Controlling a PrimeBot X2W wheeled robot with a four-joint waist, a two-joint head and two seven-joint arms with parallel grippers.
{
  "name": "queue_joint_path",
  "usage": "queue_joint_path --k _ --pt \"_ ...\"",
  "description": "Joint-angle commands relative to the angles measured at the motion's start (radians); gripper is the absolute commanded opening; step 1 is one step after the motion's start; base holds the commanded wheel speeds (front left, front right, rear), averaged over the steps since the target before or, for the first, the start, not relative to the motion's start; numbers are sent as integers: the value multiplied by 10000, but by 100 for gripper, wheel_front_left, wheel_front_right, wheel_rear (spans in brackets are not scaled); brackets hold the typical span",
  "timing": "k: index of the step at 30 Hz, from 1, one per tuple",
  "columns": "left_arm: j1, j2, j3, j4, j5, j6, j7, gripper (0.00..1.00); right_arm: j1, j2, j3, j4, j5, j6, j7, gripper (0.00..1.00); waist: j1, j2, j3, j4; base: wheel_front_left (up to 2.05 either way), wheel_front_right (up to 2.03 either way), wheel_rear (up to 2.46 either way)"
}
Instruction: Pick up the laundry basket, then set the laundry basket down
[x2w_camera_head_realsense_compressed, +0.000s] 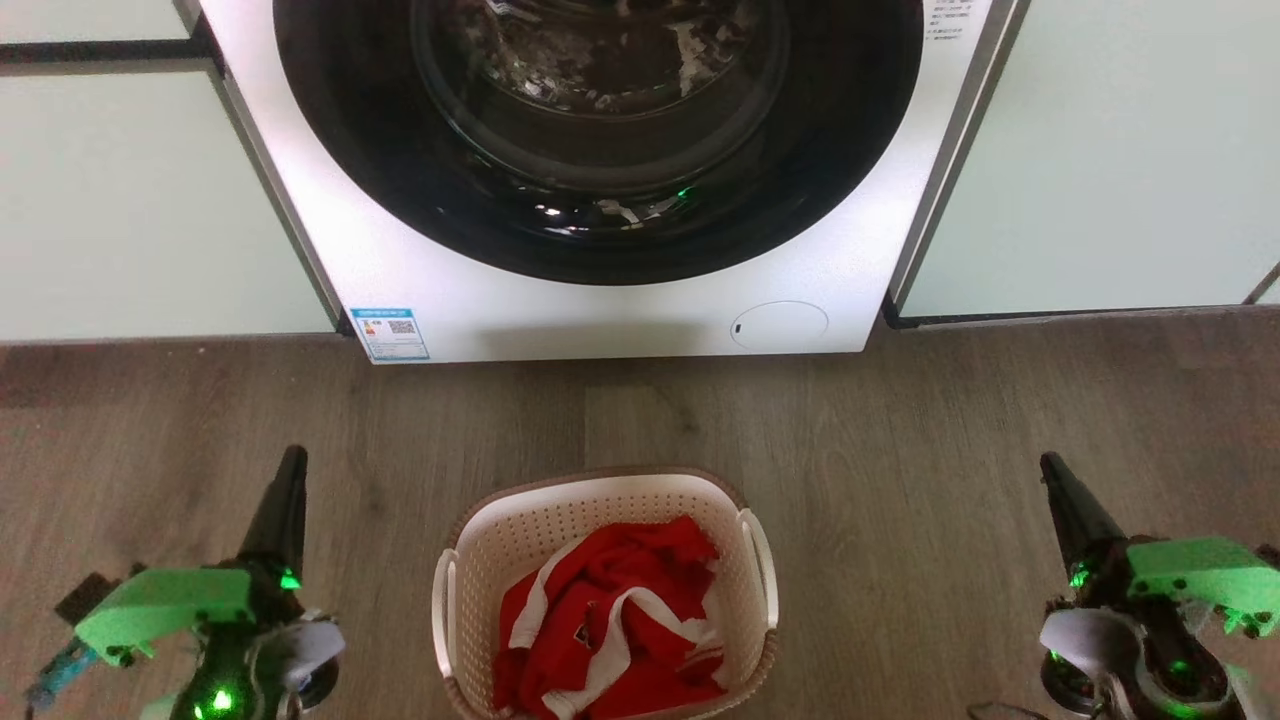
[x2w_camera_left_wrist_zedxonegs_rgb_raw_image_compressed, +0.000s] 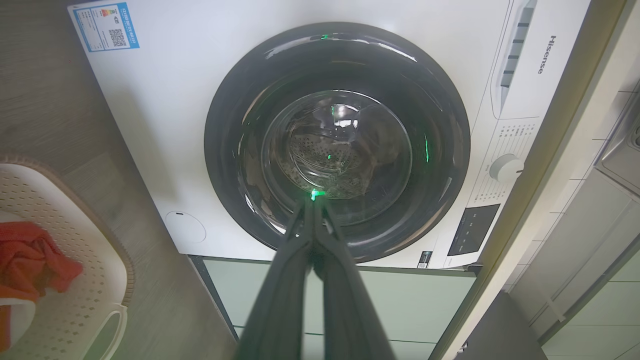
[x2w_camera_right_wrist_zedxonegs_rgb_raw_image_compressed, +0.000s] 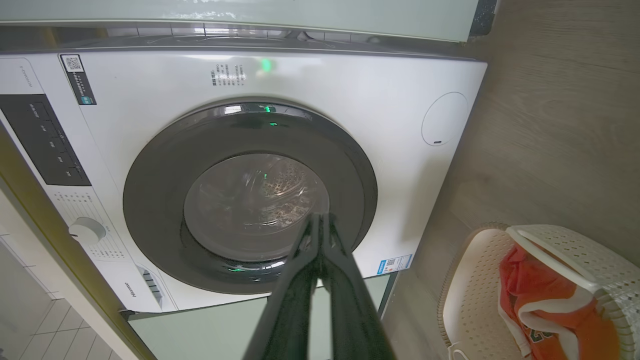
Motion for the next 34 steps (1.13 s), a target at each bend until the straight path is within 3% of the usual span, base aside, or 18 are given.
queue_joint_path --k 1,34 --pt "-549 134 384 -297 -50 -67 87 0 -454 -124 158 -311 61 71 56 0 0 0 0 0 0 0 0" --pt "-557 58 493 -292 41 -67 174 0 -464 -40 39 -302 -39 71 151 0 0 0 0 0 0 0 0"
